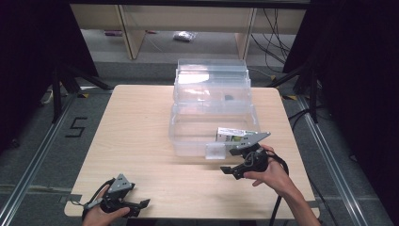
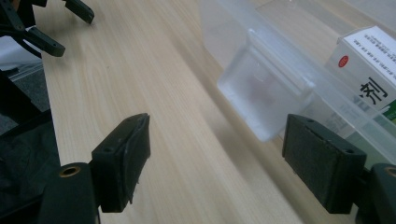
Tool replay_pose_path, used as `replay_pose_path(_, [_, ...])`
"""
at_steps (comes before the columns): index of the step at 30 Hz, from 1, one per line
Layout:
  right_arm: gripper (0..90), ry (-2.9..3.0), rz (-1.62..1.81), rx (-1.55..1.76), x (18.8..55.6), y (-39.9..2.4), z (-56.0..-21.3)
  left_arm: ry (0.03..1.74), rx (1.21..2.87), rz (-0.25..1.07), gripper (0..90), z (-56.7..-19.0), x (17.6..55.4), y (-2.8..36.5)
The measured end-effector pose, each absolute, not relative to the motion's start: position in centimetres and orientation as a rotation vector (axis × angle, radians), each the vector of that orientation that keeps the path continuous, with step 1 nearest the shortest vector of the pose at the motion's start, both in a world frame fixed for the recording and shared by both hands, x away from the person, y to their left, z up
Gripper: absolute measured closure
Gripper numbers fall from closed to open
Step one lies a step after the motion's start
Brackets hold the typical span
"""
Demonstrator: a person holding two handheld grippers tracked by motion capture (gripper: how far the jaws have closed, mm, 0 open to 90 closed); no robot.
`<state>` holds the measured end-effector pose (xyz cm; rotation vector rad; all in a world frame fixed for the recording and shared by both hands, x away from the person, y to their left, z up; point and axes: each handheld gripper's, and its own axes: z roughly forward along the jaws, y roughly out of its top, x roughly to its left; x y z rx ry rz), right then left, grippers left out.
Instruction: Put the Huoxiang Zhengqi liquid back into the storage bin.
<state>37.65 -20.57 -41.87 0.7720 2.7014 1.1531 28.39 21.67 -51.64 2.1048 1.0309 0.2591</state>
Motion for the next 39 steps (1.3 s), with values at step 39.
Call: replay_pose_path(39, [16.6,2.671,1.099,0.897,34.6,-21.2,-46.1,1.026,2.103,0.267,14.9,-51.6,28.3,21.6])
